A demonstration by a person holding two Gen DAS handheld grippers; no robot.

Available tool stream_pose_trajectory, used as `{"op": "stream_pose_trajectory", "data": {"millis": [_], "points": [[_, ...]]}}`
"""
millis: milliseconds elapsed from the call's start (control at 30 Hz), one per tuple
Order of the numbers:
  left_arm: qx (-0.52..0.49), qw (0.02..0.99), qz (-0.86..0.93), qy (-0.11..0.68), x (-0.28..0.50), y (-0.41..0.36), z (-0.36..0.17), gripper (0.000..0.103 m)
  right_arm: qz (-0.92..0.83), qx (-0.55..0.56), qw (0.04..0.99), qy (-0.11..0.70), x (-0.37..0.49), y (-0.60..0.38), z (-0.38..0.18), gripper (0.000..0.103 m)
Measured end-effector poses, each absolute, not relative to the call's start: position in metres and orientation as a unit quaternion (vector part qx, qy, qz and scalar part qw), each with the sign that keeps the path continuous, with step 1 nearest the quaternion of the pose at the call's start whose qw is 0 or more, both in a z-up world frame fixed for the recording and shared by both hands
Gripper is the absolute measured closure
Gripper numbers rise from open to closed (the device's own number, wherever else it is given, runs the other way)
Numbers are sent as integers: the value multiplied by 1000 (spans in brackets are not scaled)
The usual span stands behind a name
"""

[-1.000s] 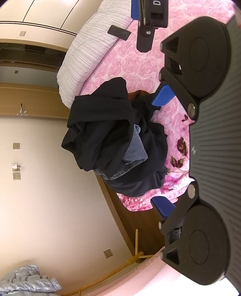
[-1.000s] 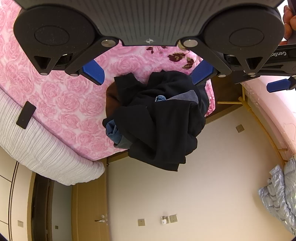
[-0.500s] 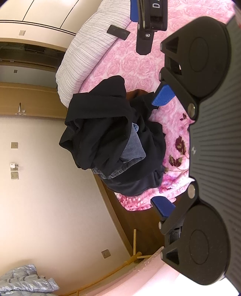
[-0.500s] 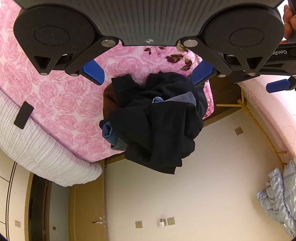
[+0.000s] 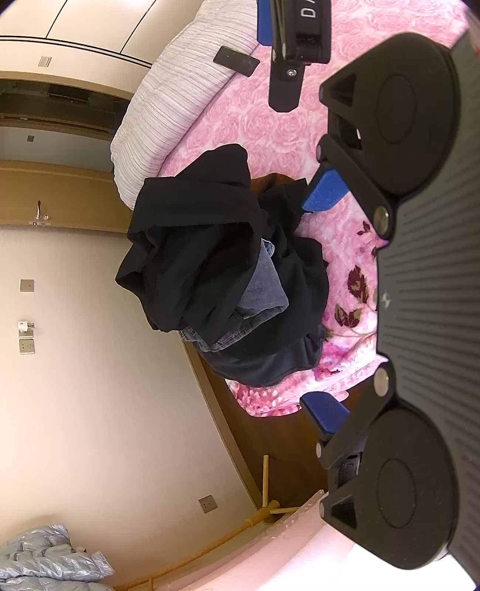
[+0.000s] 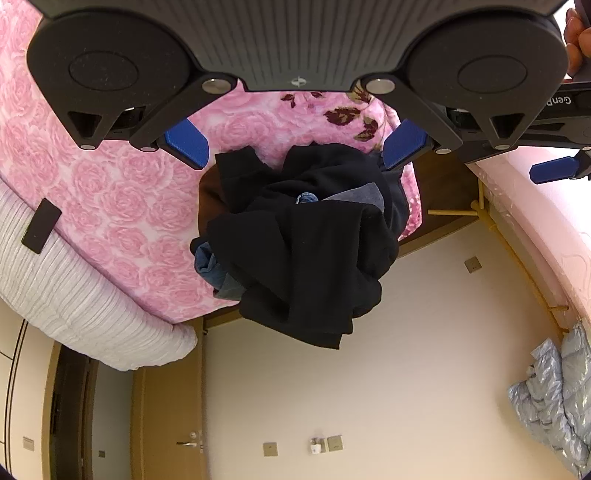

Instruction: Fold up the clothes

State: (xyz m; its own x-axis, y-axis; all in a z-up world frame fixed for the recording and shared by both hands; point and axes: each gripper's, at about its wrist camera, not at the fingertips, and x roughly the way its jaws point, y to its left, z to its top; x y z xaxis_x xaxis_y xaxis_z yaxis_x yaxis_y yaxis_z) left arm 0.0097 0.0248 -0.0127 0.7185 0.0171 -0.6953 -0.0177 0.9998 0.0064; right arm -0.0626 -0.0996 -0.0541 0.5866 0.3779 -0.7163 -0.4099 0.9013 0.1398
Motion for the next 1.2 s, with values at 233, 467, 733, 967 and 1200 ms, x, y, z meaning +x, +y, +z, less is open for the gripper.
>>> {"op": "stream_pose_trajectory", "data": {"millis": [233, 467, 733, 967, 1200], "points": [[-1, 926, 11, 376, 12, 27, -14, 1, 224, -22, 889, 398, -60, -97, -56, 0], [-4, 926, 13, 378, 13, 29, -15, 1, 224, -22, 889, 399, -58, -96, -57, 0], [-5, 925, 13, 381, 15, 30, -16, 1, 223, -20, 888, 401, -58, -96, -59, 0], [-6, 924, 14, 382, 15, 30, -17, 1, 224, -20, 887, 403, -57, -96, -60, 0], [-6, 923, 17, 383, 15, 29, -17, 1, 225, -20, 886, 404, -57, -95, -60, 0]]}}
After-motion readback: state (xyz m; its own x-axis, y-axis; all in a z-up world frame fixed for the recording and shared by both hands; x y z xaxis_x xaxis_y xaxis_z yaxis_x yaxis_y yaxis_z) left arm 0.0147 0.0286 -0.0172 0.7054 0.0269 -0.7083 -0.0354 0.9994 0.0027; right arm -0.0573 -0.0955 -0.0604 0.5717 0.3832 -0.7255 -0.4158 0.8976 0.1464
